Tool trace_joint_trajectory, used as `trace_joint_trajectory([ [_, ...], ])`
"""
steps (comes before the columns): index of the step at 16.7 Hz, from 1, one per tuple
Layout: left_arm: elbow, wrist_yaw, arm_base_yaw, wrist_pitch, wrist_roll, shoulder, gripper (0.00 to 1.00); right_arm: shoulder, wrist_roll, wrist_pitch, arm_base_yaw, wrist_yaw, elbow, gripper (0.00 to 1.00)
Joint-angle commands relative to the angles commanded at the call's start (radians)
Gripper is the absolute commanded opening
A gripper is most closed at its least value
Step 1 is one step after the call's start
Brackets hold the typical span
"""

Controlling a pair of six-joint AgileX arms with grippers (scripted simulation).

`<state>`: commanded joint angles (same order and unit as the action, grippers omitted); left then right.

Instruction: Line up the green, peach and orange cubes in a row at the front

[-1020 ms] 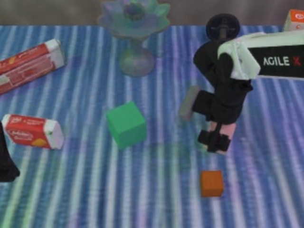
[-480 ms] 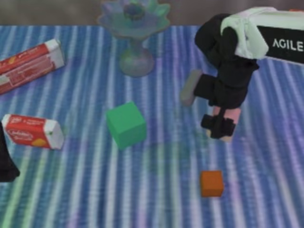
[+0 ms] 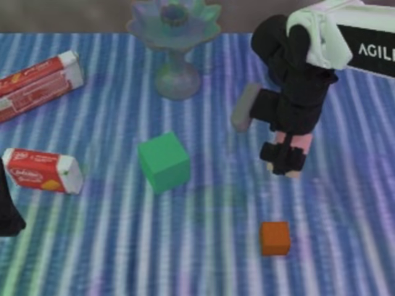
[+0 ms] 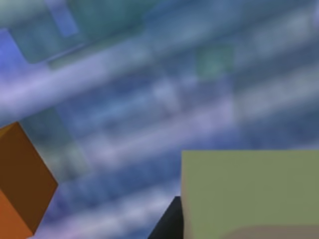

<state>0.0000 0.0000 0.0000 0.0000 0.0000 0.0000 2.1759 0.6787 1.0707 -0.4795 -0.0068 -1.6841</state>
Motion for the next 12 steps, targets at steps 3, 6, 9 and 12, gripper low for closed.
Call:
trace_joint_trajectory([
  [3, 0.000, 0.000, 0.000, 0.000, 0.000, 0.000, 1.00, -0.035, 0.016, 0.001, -0.094, -0.001, 0.031, 0.00],
  [6, 0.000, 0.000, 0.000, 0.000, 0.000, 0.000, 1.00, -0.082, 0.036, 0.005, -0.228, -0.002, 0.077, 0.00],
  [9, 0.000, 0.000, 0.000, 0.000, 0.000, 0.000, 1.00, -0.123, 0.052, 0.006, -0.330, -0.002, 0.113, 0.00],
  [12, 0.000, 0.000, 0.000, 0.000, 0.000, 0.000, 1.00, -0.133, 0.055, 0.005, -0.348, -0.002, 0.121, 0.00],
])
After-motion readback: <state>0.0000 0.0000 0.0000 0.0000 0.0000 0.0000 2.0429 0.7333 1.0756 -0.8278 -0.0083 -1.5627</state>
